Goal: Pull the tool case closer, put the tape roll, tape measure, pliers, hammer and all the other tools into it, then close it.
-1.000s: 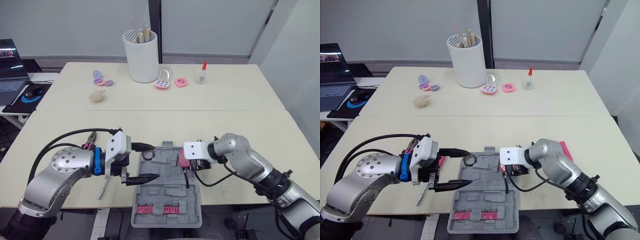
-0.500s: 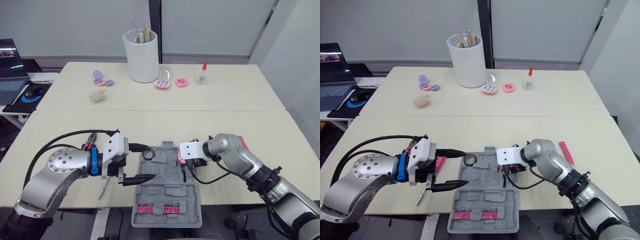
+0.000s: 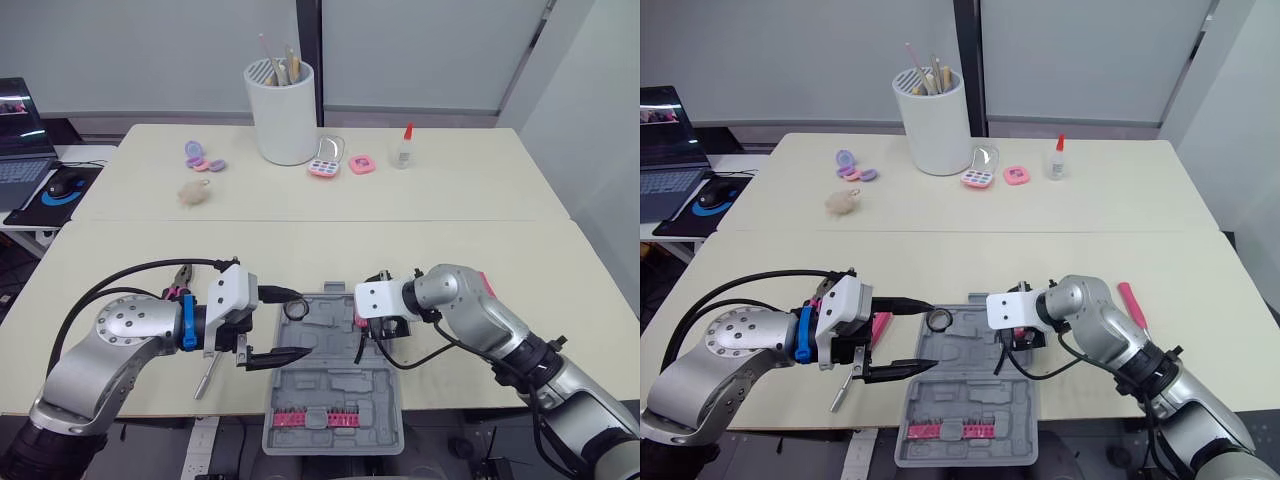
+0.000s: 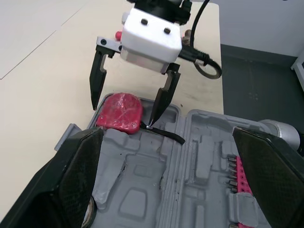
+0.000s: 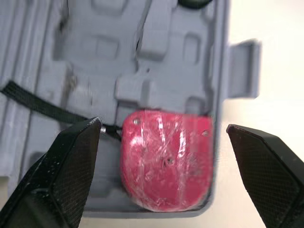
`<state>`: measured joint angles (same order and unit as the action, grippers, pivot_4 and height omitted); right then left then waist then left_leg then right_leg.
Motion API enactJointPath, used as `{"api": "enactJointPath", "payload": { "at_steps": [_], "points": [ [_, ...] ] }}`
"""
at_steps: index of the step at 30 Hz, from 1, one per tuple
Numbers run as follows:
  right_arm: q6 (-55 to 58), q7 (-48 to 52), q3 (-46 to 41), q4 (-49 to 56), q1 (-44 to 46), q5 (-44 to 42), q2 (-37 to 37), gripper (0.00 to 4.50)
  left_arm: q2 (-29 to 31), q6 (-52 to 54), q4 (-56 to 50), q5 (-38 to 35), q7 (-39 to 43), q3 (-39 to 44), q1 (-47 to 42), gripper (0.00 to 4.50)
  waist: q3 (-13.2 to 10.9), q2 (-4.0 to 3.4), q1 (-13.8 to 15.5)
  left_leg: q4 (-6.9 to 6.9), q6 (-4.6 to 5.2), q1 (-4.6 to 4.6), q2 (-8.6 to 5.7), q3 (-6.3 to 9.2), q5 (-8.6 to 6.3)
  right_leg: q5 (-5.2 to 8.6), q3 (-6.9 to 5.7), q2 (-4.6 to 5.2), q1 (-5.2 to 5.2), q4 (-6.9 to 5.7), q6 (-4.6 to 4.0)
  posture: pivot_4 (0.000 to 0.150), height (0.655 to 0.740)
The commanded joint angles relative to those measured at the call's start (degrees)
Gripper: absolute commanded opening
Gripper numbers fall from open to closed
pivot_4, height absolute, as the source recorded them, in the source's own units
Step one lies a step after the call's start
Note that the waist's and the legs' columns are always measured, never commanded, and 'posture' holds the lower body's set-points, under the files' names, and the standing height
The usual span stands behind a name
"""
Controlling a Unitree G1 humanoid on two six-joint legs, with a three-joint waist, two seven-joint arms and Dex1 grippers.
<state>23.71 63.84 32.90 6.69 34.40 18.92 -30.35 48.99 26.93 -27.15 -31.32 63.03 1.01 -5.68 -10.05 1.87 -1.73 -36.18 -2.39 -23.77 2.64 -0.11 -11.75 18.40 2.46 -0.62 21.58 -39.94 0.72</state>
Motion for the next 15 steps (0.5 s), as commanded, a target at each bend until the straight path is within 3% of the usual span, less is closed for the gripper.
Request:
{"api": "enactJointPath", "payload": {
  "at_steps": [1,9,12,15],
  "points": [
    [0.8,1.4,-5.6,5.0,-1.2,-4.4,-2.4,4.46,0.3,0.0,-1.6,-0.5,-0.1,0.5,-1.3,4.5,0.0,0.0,0.0,0.0,0.0,0.0,-0.01,0.0,0.0,0.0,0.0,0.0,0.0,0.0,0.0,0.15,0.74],
    [-10.8,-0.4,-14.8,4.8,-7.5,-17.6,-0.7,4.46,-0.1,0.0,-0.6,-0.3,0.4,-0.3,-3.7,4.5,0.0,0.0,0.0,0.03,0.0,0.01,0.01,0.0,0.0,0.0,0.01,0.0,0.0,0.02,0.0,0.15,0.74],
    [-17.6,-1.4,-15.4,0.6,-10.7,-18.5,-0.7,3.86,-0.2,-0.5,-0.1,-0.1,0.7,-0.7,-4.4,4.5,0.0,0.0,0.0,0.04,0.0,0.0,-0.01,-0.01,0.0,0.0,0.01,0.0,-0.01,0.02,0.0,0.15,0.74],
    [-19.5,-4.2,-16.0,-2.4,-12.0,-19.0,1.0,2.82,-0.2,-0.9,0.5,0.1,1.1,-0.7,-4.6,4.5,0.0,0.0,-0.1,0.03,0.0,0.0,-0.04,-0.07,0.0,0.0,0.04,0.0,0.0,0.01,0.0,0.15,0.74]
  ]
}}
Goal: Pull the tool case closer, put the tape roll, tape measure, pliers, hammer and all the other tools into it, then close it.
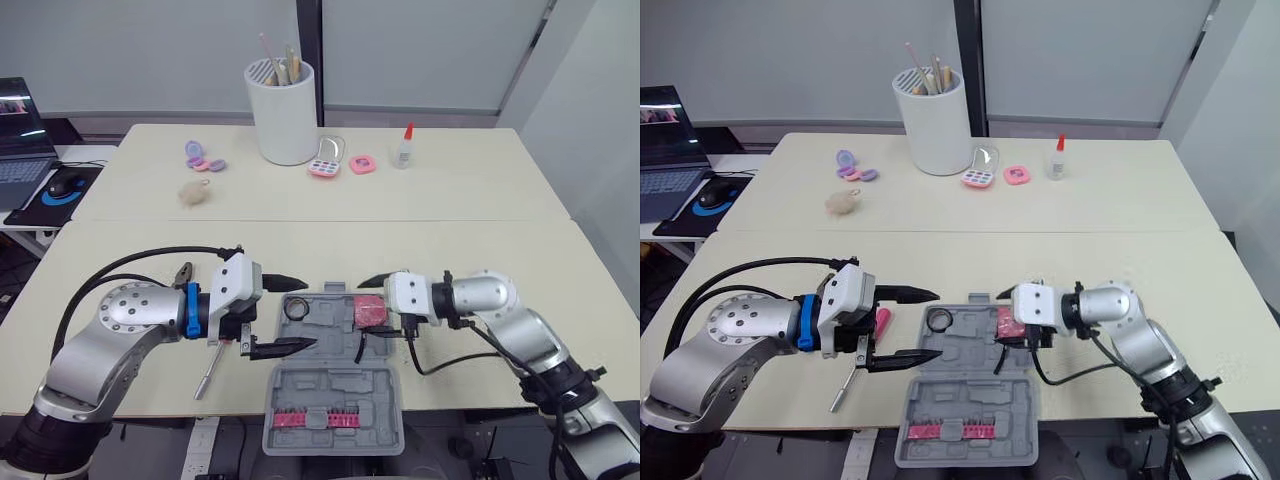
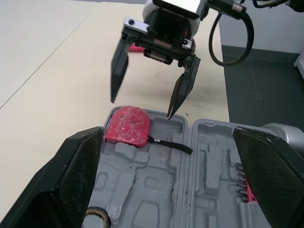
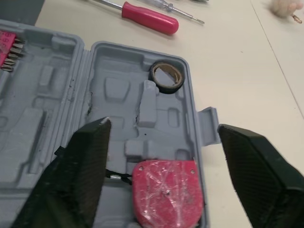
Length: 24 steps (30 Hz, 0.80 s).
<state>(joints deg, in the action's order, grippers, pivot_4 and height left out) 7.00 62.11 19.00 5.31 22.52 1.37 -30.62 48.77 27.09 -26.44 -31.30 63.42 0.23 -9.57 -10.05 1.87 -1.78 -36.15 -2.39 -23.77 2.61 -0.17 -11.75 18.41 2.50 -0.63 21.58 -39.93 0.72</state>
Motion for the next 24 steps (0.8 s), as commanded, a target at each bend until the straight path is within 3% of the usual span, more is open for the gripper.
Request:
{"api": "enactJointPath", "payload": {
  "at_steps": [1,5,15,16,19,24],
  "points": [
    [-3.2,-3.2,-1.9,-1.7,-0.3,-1.4,1.6,2.59,0.1,-1.3,0.0,0.2,0.9,0.1,-0.7,4.5,0.0,0.0,-0.1,0.0,0.0,0.0,0.02,0.01,0.0,0.0,0.01,0.0,0.0,0.0,0.0,0.15,0.74],
    [-4.9,-7.2,-1.2,-4.4,-1.1,0.3,3.6,1.71,0.1,-2.6,1.2,1.2,1.6,-0.1,-0.4,4.5,0.0,0.0,0.0,0.01,0.0,0.0,0.08,0.06,0.0,0.0,-0.03,-0.02,0.01,-0.02,0.0,0.15,0.74],
    [-8.8,-10.8,-0.7,-8.8,-2.4,1.1,5.4,1.71,-0.2,-4.5,3.4,2.9,2.7,-0.4,-1.2,4.5,0.0,0.0,0.1,0.0,0.0,0.0,0.02,0.02,0.0,0.0,-0.01,-0.03,0.01,-0.01,0.0,0.15,0.74],
    [-8.9,-10.9,-0.7,-8.9,-2.4,1.1,5.4,1.34,-0.2,-4.5,3.5,2.9,2.8,-0.3,-1.2,4.5,0.0,0.0,0.1,0.0,0.0,0.0,0.03,0.03,0.0,0.0,-0.02,-0.03,0.01,-0.01,0.0,0.15,0.74],
    [-8.8,-10.5,-0.5,-8.6,-2.7,1.1,5.1,0.82,-0.1,-4.7,3.4,3.0,3.0,-0.2,-1.0,4.5,0.0,0.0,0.0,0.0,0.0,0.0,0.04,0.03,0.0,0.0,-0.02,-0.03,0.01,-0.02,0.0,0.15,0.74],
    [-8.6,-11.1,-0.6,-9.9,-2.5,1.0,5.7,0.82,-0.3,-4.4,3.3,3.1,2.8,-0.5,-1.4,4.5,0.0,0.0,0.0,0.0,0.0,0.0,0.04,0.03,0.0,0.0,-0.01,-0.03,0.01,-0.02,0.0,0.15,0.74]
  ]
}}
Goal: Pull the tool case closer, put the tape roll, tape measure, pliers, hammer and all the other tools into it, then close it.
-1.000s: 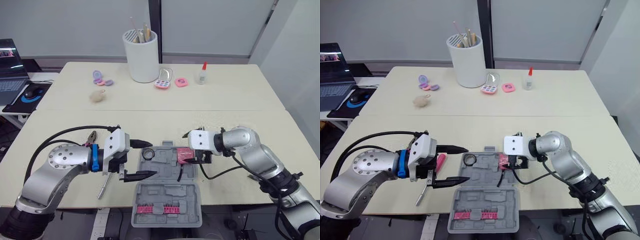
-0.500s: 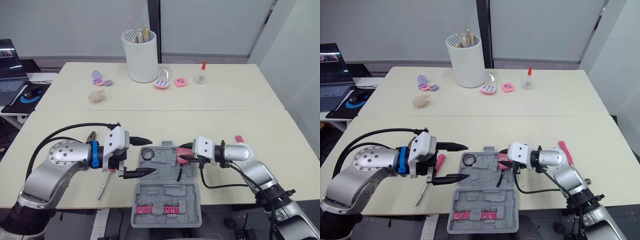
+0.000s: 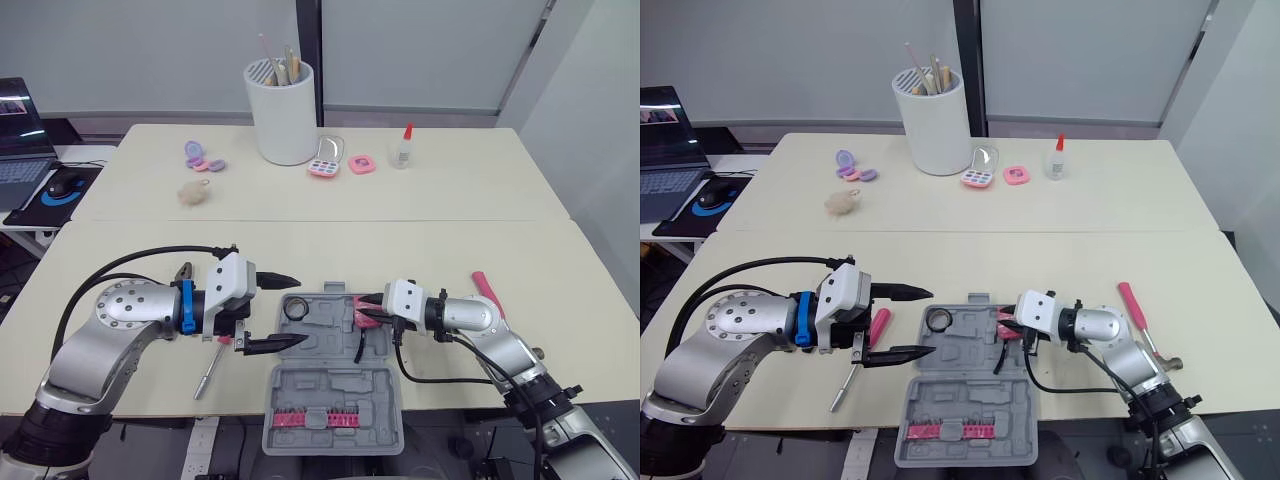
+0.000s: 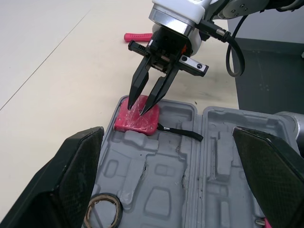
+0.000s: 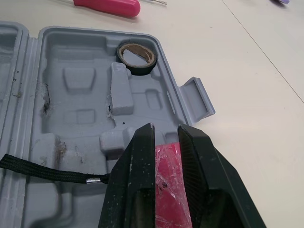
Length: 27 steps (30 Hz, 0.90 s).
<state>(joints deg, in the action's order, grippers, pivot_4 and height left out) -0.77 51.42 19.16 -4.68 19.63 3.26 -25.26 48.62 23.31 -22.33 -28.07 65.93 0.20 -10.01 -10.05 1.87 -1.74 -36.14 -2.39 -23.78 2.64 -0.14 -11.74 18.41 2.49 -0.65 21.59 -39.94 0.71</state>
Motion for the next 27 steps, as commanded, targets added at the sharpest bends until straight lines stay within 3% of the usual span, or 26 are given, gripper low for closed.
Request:
{"api": "enactJointPath", "payload": {
  "at_steps": [1,14,22,26,27],
  "points": [
    [-0.9,-0.6,-0.7,-0.5,0.6,-0.7,0.5,0.82,-0.3,-0.6,-0.9,-0.1,0.3,-0.5,-1.1,4.5,0.0,0.0,0.0,0.0,0.0,0.0,0.0,0.0,0.0,0.0,0.0,0.0,0.0,0.0,0.0,0.15,0.74],
    [1.8,-0.5,-1.7,-19.9,0.3,-2.8,4.5,0.82,0.2,0.3,-1.8,-0.5,0.0,-0.6,-1.3,4.5,0.1,0.04,-0.1,0.0,0.0,0.3,0.01,0.0,0.0,0.0,0.01,0.0,-0.29,0.0,0.0,0.15,0.74],
    [-0.1,-0.1,-2.1,-19.9,-0.1,-3.1,4.4,0.82,0.6,0.7,-2.3,-1.0,-0.3,0.6,0.0,4.5,0.2,0.15,-0.1,0.04,0.0,0.51,0.01,-0.02,0.0,0.0,0.03,0.01,-0.49,0.01,0.0,0.15,0.74],
    [3.2,0.2,-3.6,-12.7,1.4,-5.5,4.4,0.82,0.4,1.2,-1.4,-1.8,-0.6,1.8,0.5,4.5,0.1,0.13,0.0,0.04,0.0,0.5,0.01,-0.04,0.0,0.0,0.05,0.02,-0.47,0.0,0.0,0.15,0.74],
    [4.6,0.7,-4.2,-9.7,1.8,-6.6,4.0,1.01,0.4,1.5,-0.9,-2.3,-0.7,2.5,0.6,4.5,0.1,0.11,0.0,0.04,0.0,0.48,0.01,-0.04,0.0,0.0,0.05,0.03,-0.45,0.0,0.0,0.15,0.74]
  ]
}}
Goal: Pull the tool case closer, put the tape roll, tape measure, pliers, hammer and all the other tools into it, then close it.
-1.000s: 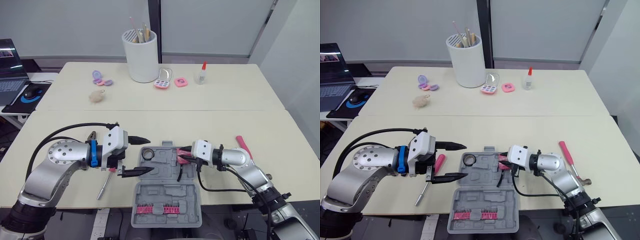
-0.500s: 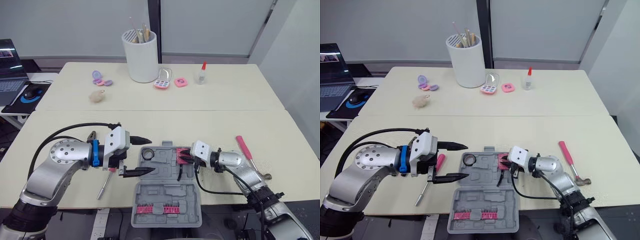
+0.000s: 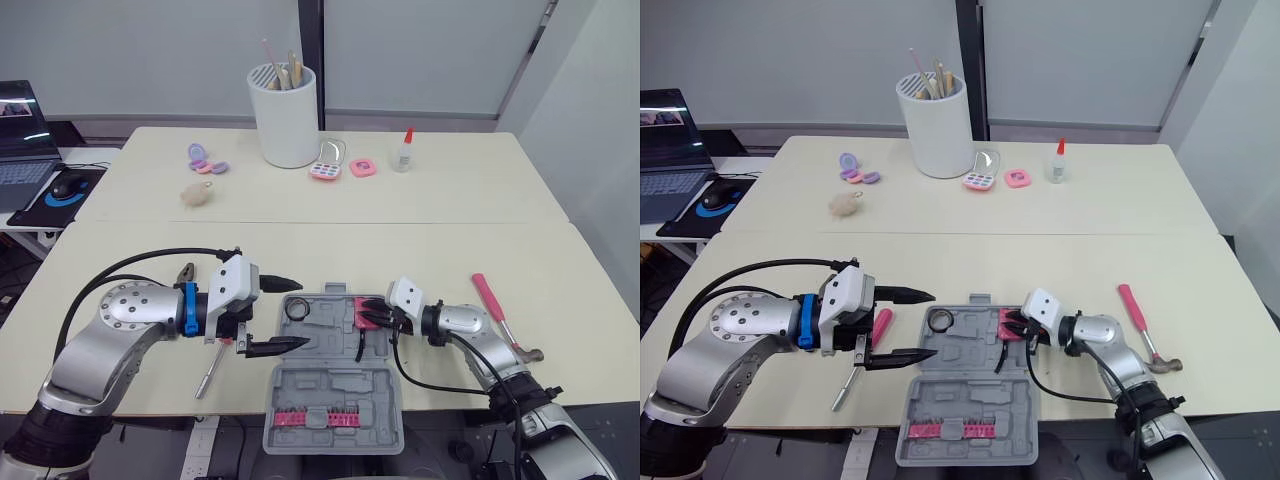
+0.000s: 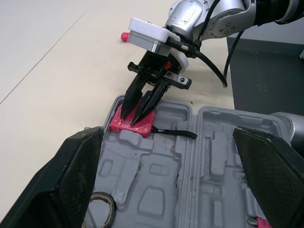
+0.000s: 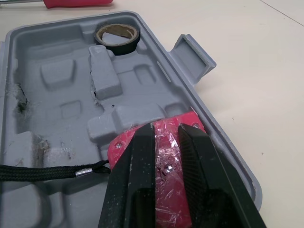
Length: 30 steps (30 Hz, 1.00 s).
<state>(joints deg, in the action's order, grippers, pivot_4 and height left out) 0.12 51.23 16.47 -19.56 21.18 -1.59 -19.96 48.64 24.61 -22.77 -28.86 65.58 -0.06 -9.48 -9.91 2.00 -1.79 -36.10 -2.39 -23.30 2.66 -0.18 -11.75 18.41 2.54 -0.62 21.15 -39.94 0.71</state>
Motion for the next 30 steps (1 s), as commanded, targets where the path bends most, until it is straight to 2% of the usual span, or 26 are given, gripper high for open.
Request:
{"api": "enactJointPath", "payload": {
  "at_steps": [1,4,7,11,13,14,22,26,30],
  "points": [
    [6.2,1.9,-2.5,9.0,0.7,-3.6,-2.0,1.23,0.3,0.8,0.3,-2.3,-0.6,3.9,0.1,4.5,0.0,-0.04,0.0,0.0,0.0,-0.03,0.0,0.0,0.0,0.0,0.0,0.01,0.04,-0.01,0.0,0.15,0.74],
    [13.5,5.6,-5.4,19.1,1.6,-8.9,-6.3,1.84,1.0,1.9,2.8,-3.6,-0.6,6.9,0.2,4.5,-0.1,-0.15,0.1,-0.03,0.0,-0.26,-0.01,0.0,0.0,0.0,-0.01,0.01,0.27,-0.04,0.0,0.15,0.74],
    [19.2,11.0,-8.9,25.2,1.3,-12.4,-15.2,2.54,3.1,2.6,8.3,-4.3,0.8,11.1,0.1,4.5,-0.1,-0.15,0.1,-0.01,0.0,-0.32,-0.01,0.05,0.0,0.0,-0.08,0.11,0.29,0.01,0.0,0.15,0.74],
    [24.8,15.8,-15.8,27.6,0.9,-18.2,-25.4,3.58,7.6,2.5,16.1,-3.9,3.1,17.1,1.1,4.5,-0.2,-0.15,0.1,0.02,0.01,-0.36,-0.02,0.05,-0.01,0.0,-0.12,0.16,0.32,0.09,0.0,0.15,0.74],
    [25.7,16.9,-18.4,27.5,0.2,-19.3,-28.8,4.3,9.9,2.9,18.6,-3.9,4.0,19.8,1.8,4.5,-0.2,-0.15,0.1,0.04,0.01,-0.38,-0.02,0.03,-0.01,0.01,-0.11,0.18,0.35,0.1,-0.01,0.15,0.74],
    [26.4,17.3,-20.3,27.0,-0.2,-19.9,-30.8,4.47,11.5,2.9,20.5,-3.7,4.8,21.5,2.2,4.5,-0.2,-0.15,0.0,0.05,0.01,-0.38,-0.02,0.03,-0.01,0.02,-0.11,0.19,0.37,0.1,-0.02,0.15,0.74],
    [25.9,21.6,-33.7,16.5,-8.7,-21.1,-43.1,4.47,20.7,-2.0,43.4,-0.4,10.8,30.4,2.9,4.5,-0.2,-0.19,0.0,0.08,0.01,-0.55,-0.02,-0.12,-0.01,0.07,-0.08,0.24,0.64,0.05,-0.11,0.15,0.74],
    [24.1,22.9,-35.3,10.1,-8.8,-20.2,-45.7,4.47,23.2,-6.6,55.2,2.5,14.3,28.8,1.0,4.5,-0.2,-0.2,0.0,0.08,0.01,-0.5,0.02,-0.17,-0.01,0.09,-0.07,0.24,0.65,0.01,-0.14,0.15,0.74],
    [21.3,23.2,-34.8,4.9,-7.9,-19.0,-46.6,4.47,23.6,-10.1,62.4,4.8,14.7,27.6,-2.3,4.5,-0.2,-0.21,-0.1,0.08,0.01,-0.53,0.04,-0.35,-0.01,0.1,-0.09,0.24,0.8,-0.05,-0.16,0.15,0.74]
  ]
}}
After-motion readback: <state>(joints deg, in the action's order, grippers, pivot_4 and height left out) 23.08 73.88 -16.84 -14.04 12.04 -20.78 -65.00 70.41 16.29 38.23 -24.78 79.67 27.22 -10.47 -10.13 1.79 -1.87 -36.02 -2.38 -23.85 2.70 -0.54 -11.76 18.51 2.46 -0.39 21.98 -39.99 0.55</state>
